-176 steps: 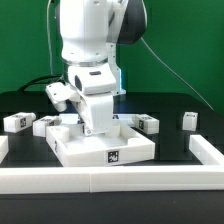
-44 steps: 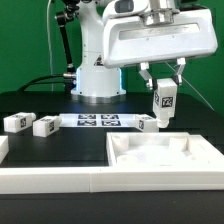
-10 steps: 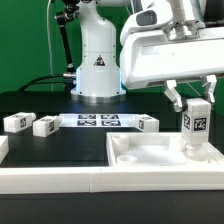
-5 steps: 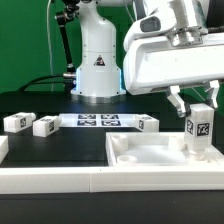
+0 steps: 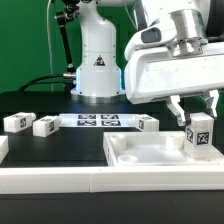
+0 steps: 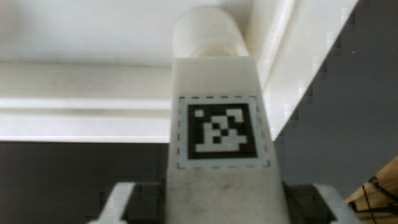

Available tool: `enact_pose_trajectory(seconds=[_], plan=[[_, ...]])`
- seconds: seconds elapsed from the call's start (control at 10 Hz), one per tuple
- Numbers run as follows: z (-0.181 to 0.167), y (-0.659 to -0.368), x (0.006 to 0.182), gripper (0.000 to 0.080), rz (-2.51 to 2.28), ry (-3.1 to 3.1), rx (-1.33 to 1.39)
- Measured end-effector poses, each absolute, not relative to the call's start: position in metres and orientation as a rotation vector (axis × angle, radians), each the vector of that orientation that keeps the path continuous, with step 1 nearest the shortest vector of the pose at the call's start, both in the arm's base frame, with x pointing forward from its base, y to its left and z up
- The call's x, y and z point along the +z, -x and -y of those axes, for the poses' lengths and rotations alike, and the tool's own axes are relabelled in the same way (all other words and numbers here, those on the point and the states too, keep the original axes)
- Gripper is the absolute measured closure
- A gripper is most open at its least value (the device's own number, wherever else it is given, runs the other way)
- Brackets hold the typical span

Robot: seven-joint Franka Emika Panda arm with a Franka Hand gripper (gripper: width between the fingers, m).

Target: Assemble square table

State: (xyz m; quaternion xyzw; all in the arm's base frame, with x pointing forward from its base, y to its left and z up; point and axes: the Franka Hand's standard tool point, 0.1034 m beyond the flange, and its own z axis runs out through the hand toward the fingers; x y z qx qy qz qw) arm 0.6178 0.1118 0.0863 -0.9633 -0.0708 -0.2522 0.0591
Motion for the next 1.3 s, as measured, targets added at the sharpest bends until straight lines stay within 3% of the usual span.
enact_pose_trajectory(seconds=[0.2, 0.3, 0.4, 0.5, 0.6, 1.0, 1.3], plan=[[-0.113, -0.618, 0.086, 0.0508, 0.214, 2.913, -0.820], [-0.112, -0.618, 0.086, 0.0398, 0.213, 2.913, -0.818], [-0.112, -0.618, 0.086, 0.0398, 0.213, 2.913, -0.818], [-0.112, -0.618, 0.086, 0.0253, 0.213, 2.913, -0.818], [-0.112, -0.618, 0.086, 0.0181, 0.213, 2.913, -0.818], [-0.113, -0.618, 0.087, 0.0151, 0.208, 2.913, -0.812], [-0.114, -0.621, 0.110, 0.0151, 0.207, 2.908, -0.779]])
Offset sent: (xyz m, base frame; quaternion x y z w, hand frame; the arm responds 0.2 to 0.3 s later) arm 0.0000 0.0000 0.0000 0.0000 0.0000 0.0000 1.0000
